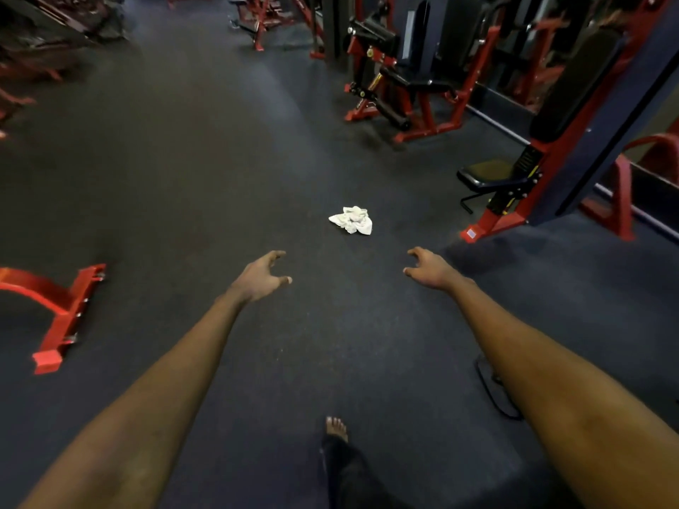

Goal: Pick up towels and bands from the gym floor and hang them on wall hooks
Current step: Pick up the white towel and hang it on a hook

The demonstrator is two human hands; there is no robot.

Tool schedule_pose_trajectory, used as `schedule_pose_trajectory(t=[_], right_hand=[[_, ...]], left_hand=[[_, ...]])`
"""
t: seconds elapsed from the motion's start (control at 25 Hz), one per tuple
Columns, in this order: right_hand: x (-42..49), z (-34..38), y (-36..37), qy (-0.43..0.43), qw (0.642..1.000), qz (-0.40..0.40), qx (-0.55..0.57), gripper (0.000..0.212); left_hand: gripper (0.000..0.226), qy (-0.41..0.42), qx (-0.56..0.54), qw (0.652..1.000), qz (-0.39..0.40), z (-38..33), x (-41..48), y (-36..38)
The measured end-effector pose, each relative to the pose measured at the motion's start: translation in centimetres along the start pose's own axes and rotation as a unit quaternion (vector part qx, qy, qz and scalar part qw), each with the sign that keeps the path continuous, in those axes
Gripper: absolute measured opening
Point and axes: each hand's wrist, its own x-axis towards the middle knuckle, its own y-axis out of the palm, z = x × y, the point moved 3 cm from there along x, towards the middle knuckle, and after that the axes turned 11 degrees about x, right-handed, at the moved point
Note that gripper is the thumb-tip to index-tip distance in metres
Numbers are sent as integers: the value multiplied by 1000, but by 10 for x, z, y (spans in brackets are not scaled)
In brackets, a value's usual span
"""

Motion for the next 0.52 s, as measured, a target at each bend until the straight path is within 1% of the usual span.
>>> schedule_pose_trajectory(t=[0.08, 0.16, 0.28, 0.36, 0.52], right_hand=[[65, 17, -10, 12, 1000, -6, 21, 63], [123, 33, -20, 23, 1000, 4, 21, 65], [210, 57, -39, 39, 999, -5, 29, 66], [259, 69, -43, 39, 999, -1, 30, 66], [379, 83, -50, 57, 998, 2, 24, 64]], left_hand=[[69, 2, 3, 1000, 13, 6, 72, -19], [70, 8, 8, 1000, 29, 5, 136, -41], [71, 9, 3, 999, 32, 8, 231, -76], [71, 16, 3, 999, 41, 10, 284, -89], [70, 29, 12, 998, 61, 15, 418, -107]])
